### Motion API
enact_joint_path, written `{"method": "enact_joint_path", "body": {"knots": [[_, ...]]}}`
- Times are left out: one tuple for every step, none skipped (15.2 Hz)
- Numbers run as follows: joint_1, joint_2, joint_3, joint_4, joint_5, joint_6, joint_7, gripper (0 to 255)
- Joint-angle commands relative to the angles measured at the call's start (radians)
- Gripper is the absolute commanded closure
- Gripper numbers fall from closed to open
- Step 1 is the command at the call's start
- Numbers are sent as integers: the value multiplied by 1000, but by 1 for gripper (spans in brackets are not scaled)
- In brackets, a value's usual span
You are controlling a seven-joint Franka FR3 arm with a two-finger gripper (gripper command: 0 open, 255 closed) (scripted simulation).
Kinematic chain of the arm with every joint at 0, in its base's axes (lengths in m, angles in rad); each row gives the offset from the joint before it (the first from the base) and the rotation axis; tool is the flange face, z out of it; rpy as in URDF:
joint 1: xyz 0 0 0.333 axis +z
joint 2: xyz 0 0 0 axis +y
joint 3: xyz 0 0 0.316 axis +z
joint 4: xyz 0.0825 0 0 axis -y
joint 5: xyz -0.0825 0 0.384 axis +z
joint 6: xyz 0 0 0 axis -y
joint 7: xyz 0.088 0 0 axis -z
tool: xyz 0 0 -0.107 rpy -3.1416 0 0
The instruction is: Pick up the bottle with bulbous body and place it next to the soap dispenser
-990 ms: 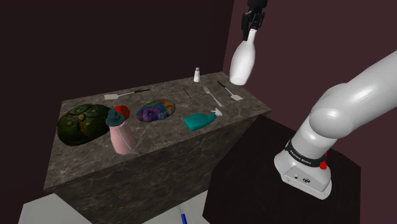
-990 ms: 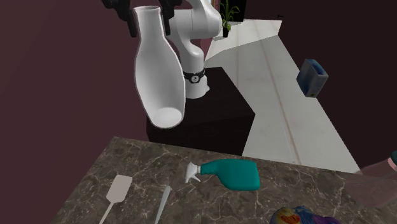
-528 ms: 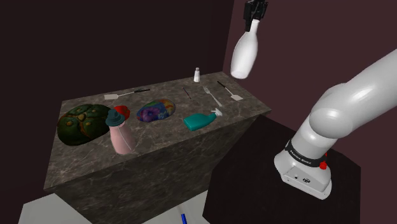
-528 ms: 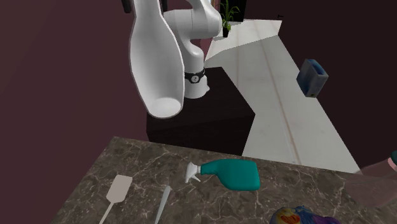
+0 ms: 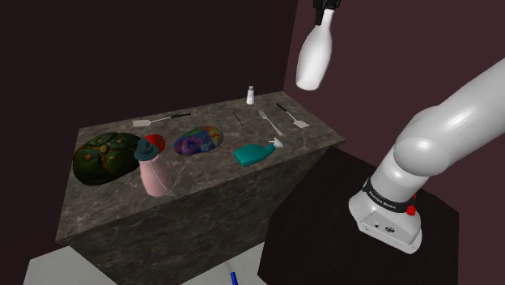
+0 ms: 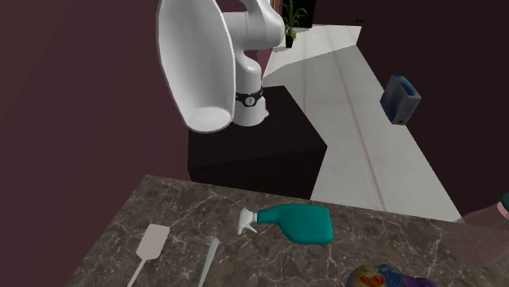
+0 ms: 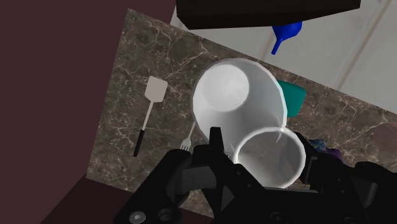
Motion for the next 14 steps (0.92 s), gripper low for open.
{"method": "enact_joint_path", "body": {"knots": [[0,10,-1,36,1,-26,-2,255],[1,13,-1,44,2,-32,-3,255],[9,15,16,45,8,-31,22,255],[17,18,32,47,15,-30,47,255],[26,23,49,50,21,-29,71,255],[34,28,65,54,28,-28,96,255],[43,35,81,60,34,-27,120,255],[51,43,97,66,40,-26,144,255],[59,51,113,74,46,-25,168,255],[68,61,128,83,52,-24,192,255],[76,71,144,93,57,-23,216,255],[85,83,159,104,62,-23,240,255],[93,96,174,117,67,-22,263,255],[102,110,189,130,71,-21,287,255]]}}
